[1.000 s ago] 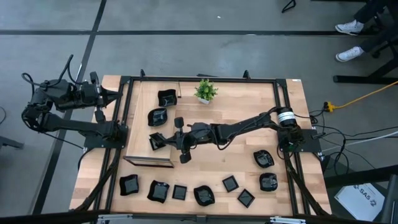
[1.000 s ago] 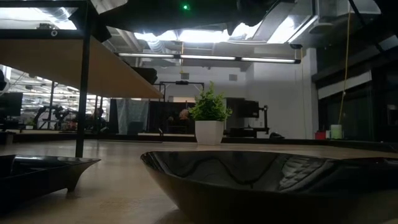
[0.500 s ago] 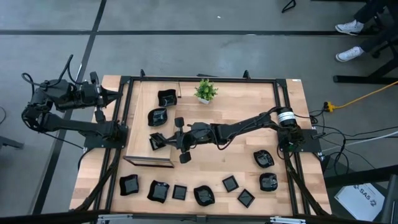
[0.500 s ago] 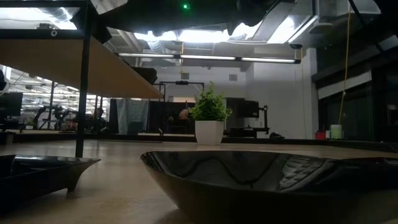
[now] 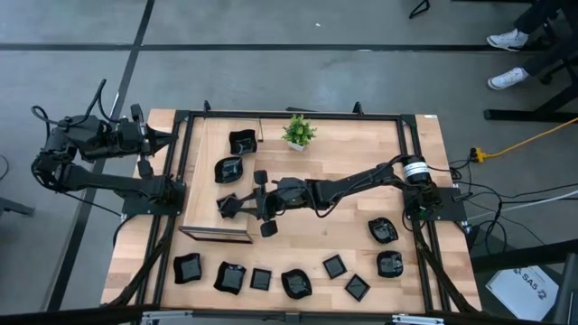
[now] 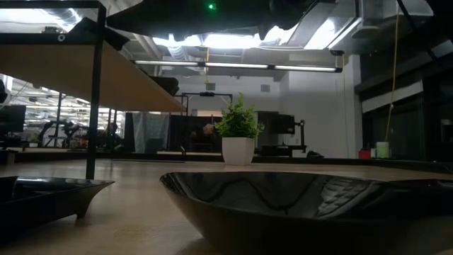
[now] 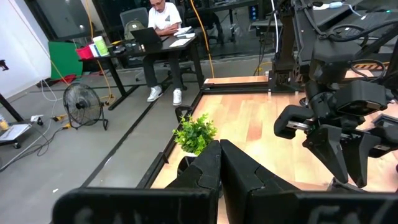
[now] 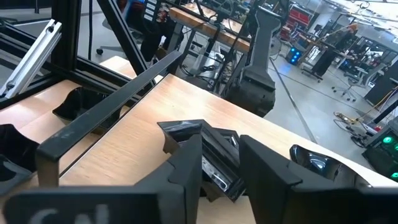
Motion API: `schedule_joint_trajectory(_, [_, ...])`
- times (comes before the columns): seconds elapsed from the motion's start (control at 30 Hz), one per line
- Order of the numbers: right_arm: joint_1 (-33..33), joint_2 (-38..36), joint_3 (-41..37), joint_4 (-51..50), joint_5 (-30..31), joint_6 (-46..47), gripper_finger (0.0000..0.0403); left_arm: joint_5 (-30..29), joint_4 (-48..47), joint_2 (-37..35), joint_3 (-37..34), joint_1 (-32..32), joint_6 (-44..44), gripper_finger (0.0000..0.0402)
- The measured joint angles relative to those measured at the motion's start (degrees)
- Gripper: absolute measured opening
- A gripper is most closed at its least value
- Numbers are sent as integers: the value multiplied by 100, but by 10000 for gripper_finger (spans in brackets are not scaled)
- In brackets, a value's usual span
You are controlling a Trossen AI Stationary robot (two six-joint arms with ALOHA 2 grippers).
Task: Pick & Place Mini shaped plates
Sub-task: Stack the black square plate on top of the black square plate on the shelf
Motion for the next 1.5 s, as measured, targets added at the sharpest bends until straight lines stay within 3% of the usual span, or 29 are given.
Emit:
schedule_joint_trajectory(0.2, [-8, -47, 15, -290, 3, -28, 110, 0, -1, 2, 1, 2, -1, 4])
schedule_joint_trajectory(0.43, [-11, -207, 697, -2333, 347, -125, 96, 0, -1, 2, 1, 2, 1, 4])
schedule_joint_trajectory(0.57, [-13, -210, 1051, -2880, 356, -152, 90, 1, -1, 2, 1, 1, 0, 4])
schedule_joint_trajectory(0.87, [-13, -214, 1176, -3436, 358, -490, 88, 1, -1, 2, -1, 1, 0, 4])
schedule_joint_trajectory(1.1, [-34, -243, 1176, -3619, 1029, -846, 88, 2, -1, 2, 1, 1, 0, 4])
schedule_joint_trajectory(1.27, [-102, -243, 1176, -3585, 802, -564, 82, 1, -1, 2, 0, 0, 0, 4])
schedule_joint_trajectory(1.5, [-132, -234, 1176, -3427, 239, -496, 29, 0, -1, 2, -1, 2, 1, 4])
